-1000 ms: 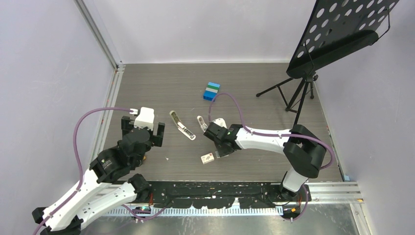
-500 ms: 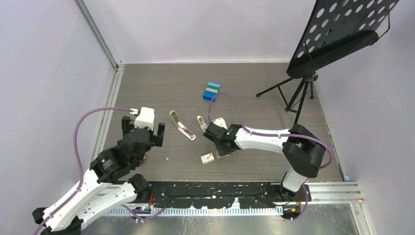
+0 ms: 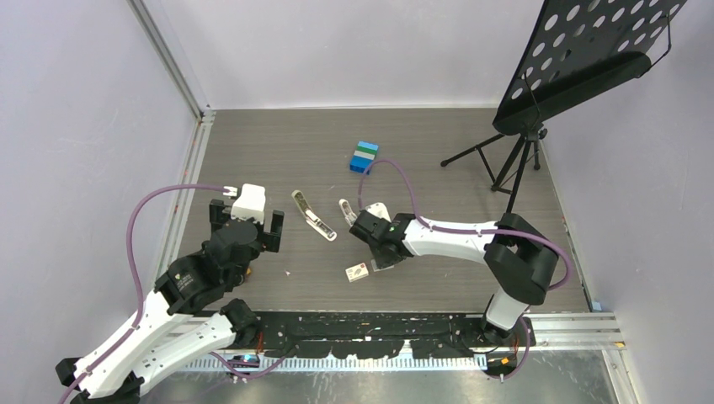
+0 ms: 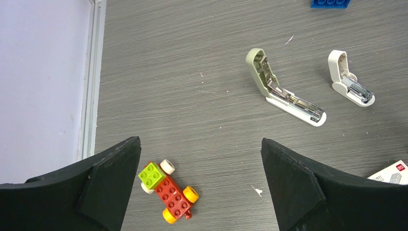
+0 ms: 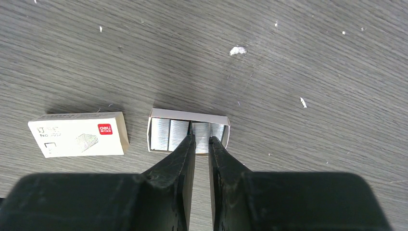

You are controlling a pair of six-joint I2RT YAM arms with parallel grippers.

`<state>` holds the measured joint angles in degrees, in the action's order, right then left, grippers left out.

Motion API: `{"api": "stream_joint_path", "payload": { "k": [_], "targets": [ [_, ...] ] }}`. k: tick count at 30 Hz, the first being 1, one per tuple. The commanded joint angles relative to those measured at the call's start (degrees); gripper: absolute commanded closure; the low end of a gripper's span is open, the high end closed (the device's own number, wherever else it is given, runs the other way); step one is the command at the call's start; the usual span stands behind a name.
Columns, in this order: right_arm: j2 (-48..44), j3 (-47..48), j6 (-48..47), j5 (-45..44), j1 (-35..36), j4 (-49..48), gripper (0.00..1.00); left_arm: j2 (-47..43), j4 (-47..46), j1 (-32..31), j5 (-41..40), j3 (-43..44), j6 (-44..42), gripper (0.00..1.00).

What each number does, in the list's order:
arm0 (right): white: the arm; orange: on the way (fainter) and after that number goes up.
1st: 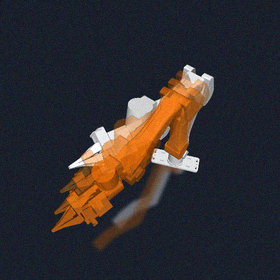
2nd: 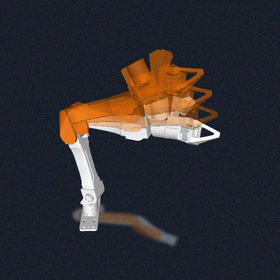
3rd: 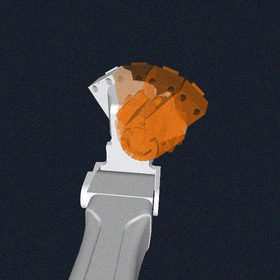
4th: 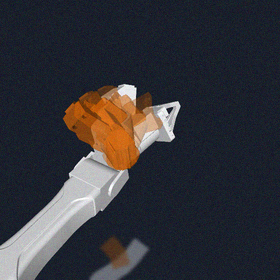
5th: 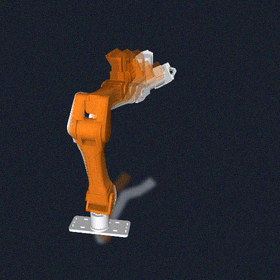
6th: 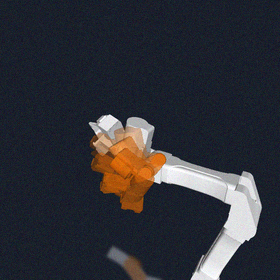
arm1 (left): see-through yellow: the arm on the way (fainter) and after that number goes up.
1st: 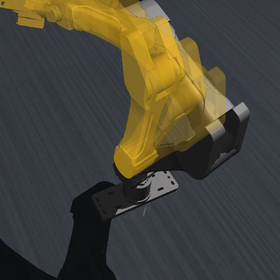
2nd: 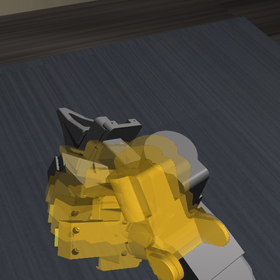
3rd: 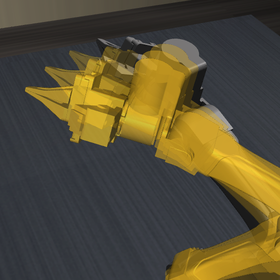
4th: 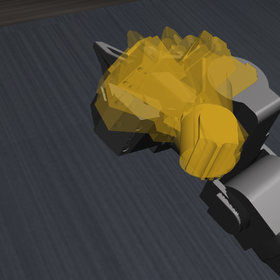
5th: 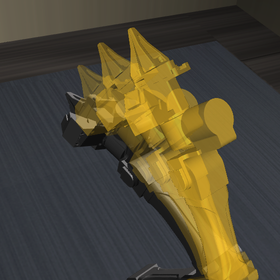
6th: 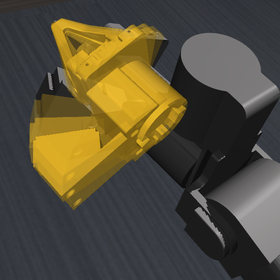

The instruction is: Load the staples into the stapler

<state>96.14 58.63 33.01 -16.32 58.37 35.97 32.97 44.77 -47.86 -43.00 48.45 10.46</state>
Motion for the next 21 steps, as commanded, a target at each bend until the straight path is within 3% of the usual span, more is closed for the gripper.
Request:
{"api": "stream_joint_path", "payload": {
  "k": [1,14,21],
  "targets": [
    [2.59,0.43,-0.71,0.77,-0.01,-0.74,0.78,-0.31,-2.44,0.31,0.33,-0.11,0.35,0.02],
    [5.81,0.65,-1.49,1.93,-0.10,-1.81,0.77,0.30,-2.49,0.60,0.90,-0.11,0.29,0.02],
    [4.14,1.18,-1.41,1.42,-0.14,-0.45,0.84,0.30,-2.50,0.75,1.00,-0.11,0.33,0.02]
  ]
}}
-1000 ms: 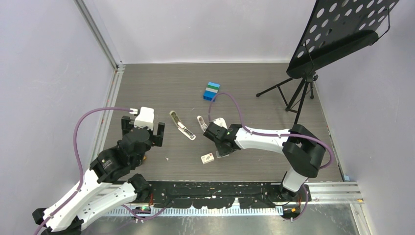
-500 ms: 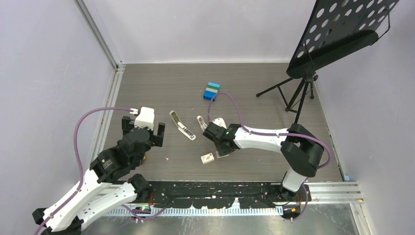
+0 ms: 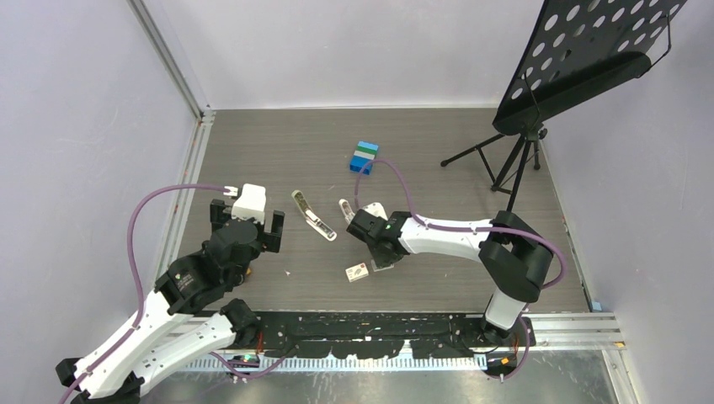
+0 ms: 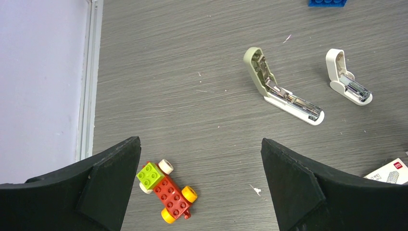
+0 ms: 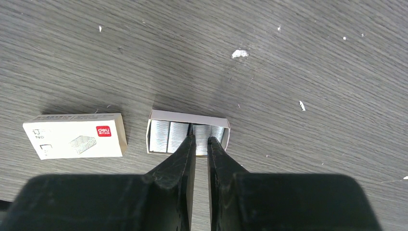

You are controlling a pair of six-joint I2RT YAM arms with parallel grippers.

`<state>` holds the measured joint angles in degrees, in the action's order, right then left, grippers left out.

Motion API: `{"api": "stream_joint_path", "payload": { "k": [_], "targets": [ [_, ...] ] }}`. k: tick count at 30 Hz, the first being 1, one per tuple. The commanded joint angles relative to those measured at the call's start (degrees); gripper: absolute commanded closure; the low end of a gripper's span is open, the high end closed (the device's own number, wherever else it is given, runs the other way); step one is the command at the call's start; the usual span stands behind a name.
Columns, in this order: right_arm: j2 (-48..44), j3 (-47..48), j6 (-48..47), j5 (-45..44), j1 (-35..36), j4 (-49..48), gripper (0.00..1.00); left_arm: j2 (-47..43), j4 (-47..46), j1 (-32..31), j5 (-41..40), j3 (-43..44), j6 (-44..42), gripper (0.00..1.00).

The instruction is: Load the staples into the stapler

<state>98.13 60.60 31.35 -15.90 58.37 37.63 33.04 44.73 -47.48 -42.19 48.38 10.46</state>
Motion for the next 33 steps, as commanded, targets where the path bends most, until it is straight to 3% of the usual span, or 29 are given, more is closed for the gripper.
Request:
{"api": "stream_joint_path", "payload": {
  "k": [1,9,20,33],
  "targets": [
    [1.51,-0.56,0.32,0.70,-0.10,-1.59,0.84,0.27,-2.47,0.45,0.22,-0.04,0.35,0.02],
    [-4.02,0.91,0.15,-0.65,-0.10,1.53,0.84,0.00,-2.47,0.55,0.24,-0.04,0.35,0.02],
    [-3.97,0.75,0.59,-1.35,-0.11,1.67,0.85,-0.25,-2.37,0.68,0.28,-0.13,0.35,0.02],
    [-3.69,1.28,2.83,-0.86,-0.10,-0.27,0.75,-0.26,-2.37,0.73,0.50,-0.13,0.35,0.02]
  ]
}}
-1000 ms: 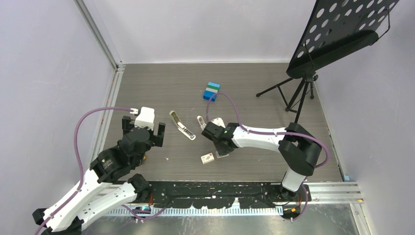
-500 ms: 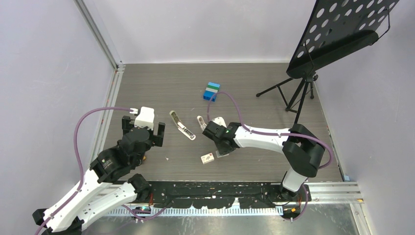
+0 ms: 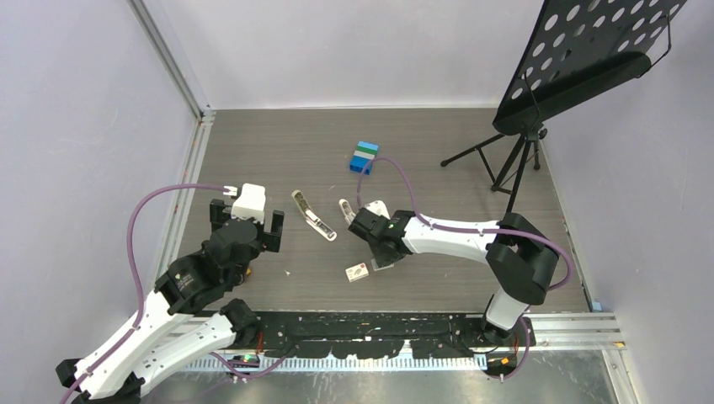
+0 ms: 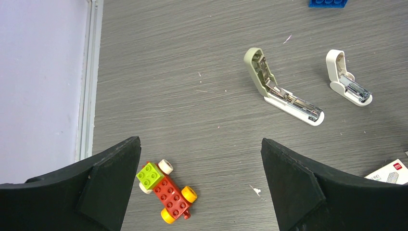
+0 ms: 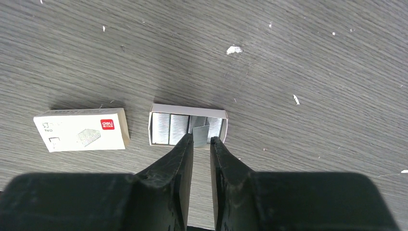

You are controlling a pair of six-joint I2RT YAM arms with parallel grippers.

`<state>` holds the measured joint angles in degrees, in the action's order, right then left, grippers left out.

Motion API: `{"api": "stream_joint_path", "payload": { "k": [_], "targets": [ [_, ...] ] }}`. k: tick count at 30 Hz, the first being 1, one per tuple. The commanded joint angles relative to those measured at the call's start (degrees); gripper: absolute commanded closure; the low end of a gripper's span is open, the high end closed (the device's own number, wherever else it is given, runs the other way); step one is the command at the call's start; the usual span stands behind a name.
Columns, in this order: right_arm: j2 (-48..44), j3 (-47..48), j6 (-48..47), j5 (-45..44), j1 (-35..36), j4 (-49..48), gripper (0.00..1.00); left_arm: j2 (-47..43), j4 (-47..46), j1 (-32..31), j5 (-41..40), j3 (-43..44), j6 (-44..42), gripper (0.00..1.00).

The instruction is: Load the staples into the stapler

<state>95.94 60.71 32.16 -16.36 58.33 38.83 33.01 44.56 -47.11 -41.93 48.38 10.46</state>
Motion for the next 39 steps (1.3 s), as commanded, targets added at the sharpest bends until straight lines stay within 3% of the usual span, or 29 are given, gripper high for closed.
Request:
{"api": "stream_joint_path", "payload": {
  "k": [1,30,39],
  "targets": [
    [-1.46,1.16,2.29,-0.56,-0.03,-1.58,0.74,-0.17,-2.20,0.35,0.23,-0.13,0.35,0.02],
    [-1.59,0.83,4.18,-2.88,-0.05,-5.11,0.74,-0.41,-2.11,0.44,0.03,-0.22,0.42,0.01],
    [0.07,1.29,3.70,0.35,-0.05,-6.98,0.75,-0.41,-2.11,0.44,0.05,-0.30,0.44,0.01]
  ]
}}
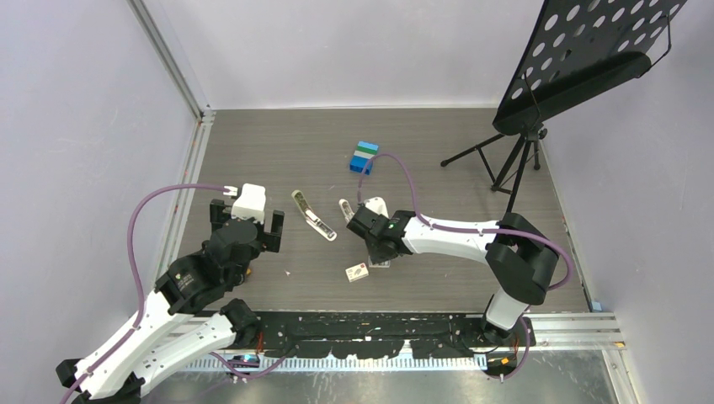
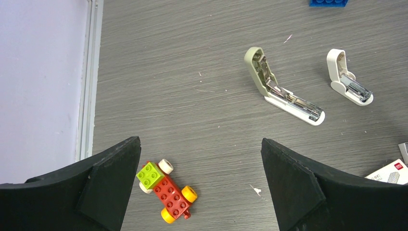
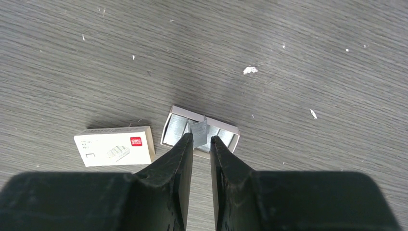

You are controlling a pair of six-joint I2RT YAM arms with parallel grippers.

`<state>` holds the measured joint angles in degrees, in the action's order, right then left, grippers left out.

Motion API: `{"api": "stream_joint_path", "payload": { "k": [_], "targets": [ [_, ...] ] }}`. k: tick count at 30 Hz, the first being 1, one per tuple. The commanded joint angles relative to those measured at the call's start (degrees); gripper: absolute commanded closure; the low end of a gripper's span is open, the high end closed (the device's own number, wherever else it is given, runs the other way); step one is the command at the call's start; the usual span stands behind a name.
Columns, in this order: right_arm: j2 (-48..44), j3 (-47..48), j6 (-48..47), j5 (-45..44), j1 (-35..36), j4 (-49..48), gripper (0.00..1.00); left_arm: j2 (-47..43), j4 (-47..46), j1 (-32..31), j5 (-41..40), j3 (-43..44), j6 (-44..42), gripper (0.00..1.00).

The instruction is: Load the staples into the stapler

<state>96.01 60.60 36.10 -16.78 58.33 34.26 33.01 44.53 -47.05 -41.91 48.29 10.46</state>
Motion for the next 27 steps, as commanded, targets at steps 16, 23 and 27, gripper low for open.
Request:
{"api": "stream_joint_path", "payload": {
  "k": [16,23,27],
  "targets": [
    [2.24,1.60,-1.16,4.93,-0.05,-3.96,0.72,-0.25,-2.07,0.38,0.07,-0.22,0.40,0.01],
    [1.85,2.69,-1.88,3.98,-0.05,-1.84,0.71,-0.24,-2.08,0.37,0.17,-0.20,0.35,0.01],
    [0.89,3.74,-2.49,2.98,-0.05,-0.06,0.68,-0.29,-2.08,0.46,0.16,-0.13,0.35,0.01]
  ]
}}
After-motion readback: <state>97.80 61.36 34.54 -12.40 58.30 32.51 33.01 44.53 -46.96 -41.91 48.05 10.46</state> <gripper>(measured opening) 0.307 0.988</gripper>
